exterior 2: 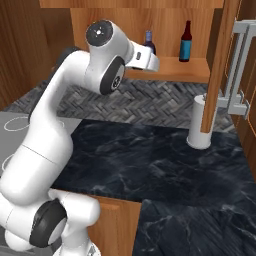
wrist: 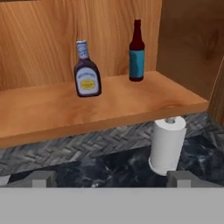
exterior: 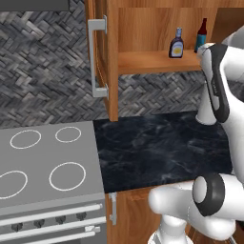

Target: The dining table condiment station is running low on condiment bottle. Refill the condiment station by opening the cabinet and taking the condiment bottle from the cabinet and placing it on the dining table.

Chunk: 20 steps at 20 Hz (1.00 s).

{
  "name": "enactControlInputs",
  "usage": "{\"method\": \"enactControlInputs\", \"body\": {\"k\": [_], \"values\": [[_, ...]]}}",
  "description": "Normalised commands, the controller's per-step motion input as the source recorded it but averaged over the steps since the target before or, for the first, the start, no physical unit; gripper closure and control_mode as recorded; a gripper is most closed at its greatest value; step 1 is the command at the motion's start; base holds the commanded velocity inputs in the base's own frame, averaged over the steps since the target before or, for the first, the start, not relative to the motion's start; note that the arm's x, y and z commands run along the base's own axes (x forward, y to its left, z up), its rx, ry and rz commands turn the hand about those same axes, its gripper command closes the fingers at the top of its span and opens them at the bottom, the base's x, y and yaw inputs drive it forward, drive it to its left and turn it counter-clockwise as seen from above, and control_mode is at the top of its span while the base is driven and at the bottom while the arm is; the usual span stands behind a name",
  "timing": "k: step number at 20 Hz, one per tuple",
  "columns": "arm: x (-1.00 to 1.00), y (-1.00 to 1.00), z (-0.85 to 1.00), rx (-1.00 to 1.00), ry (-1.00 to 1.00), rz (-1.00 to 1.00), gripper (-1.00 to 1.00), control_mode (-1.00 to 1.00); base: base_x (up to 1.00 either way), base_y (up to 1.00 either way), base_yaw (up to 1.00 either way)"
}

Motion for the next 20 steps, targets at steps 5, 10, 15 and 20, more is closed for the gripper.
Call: {"method": "enactControlInputs", "body": {"k": [5,10,15,20], "values": [[0.17,0.0,0.13,0.01,-0.17,0.08,-1.0,-1.0,0.0,0.0,0.0],[0.33,0.02,0.0,0.0,-0.09,0.09,-1.0,-1.0,0.0,0.0,0.0],[0.56,0.0,-0.01,0.0,0.0,0.04,-1.0,-1.0,0.0,0.0,0.0],[0.4,0.0,0.17,0.0,0.01,0.03,-1.0,-1.0,0.0,0.0,0.0]]}}
